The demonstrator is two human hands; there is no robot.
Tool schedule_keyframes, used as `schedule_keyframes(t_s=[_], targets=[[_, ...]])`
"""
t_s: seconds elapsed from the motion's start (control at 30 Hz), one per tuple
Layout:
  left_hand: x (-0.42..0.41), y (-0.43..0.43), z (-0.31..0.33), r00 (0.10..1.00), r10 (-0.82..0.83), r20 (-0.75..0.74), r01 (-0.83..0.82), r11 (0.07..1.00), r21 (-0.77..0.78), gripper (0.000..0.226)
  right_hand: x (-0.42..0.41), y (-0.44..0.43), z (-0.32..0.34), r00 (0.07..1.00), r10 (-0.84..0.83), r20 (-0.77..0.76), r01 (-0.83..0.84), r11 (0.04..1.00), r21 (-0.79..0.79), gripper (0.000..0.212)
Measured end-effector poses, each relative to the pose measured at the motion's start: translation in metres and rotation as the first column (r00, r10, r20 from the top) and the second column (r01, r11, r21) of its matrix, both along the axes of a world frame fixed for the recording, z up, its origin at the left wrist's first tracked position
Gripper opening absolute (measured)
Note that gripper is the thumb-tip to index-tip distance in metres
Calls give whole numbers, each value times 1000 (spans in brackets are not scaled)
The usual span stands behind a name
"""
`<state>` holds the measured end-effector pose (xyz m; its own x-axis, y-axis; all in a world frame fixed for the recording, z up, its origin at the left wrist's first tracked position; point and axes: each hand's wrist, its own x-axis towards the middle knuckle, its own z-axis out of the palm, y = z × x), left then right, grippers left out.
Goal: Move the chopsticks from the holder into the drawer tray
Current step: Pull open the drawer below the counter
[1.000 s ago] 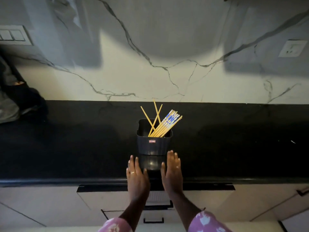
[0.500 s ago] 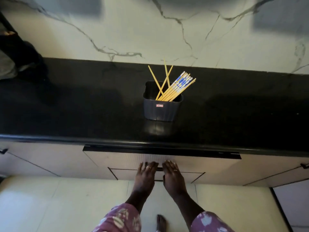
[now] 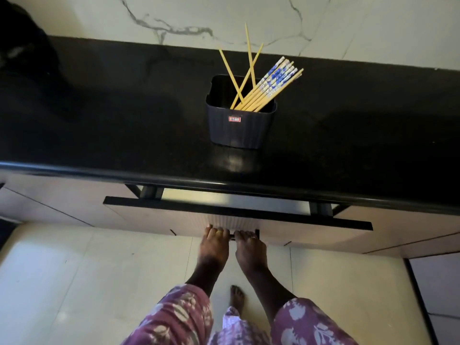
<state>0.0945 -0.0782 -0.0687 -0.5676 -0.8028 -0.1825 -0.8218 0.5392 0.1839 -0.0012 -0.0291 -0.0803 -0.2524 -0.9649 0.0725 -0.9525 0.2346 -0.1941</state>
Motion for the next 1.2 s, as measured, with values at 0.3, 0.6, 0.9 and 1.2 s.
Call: schedule_keyframes(t_s=[0.3,0.6,0.9,1.2], targets=[[64,98,-25,991,-130,-46,124,986,-109,28,50,95,-7,1000,24,-10,-24,999,-23,26],[107,145,37,967,-91,-239,1,936,-352,45,81,166,37,959,283,8,-267,914,-307,23],[129,191,59,999,13,-51,-25,969,-247,42,85,221,46,971,197,-137,-231,920,-317,46],[156,259,54,992,109,-65,-118,979,-168,68,106,273,63,946,314,-76,-323,914,-245,36]])
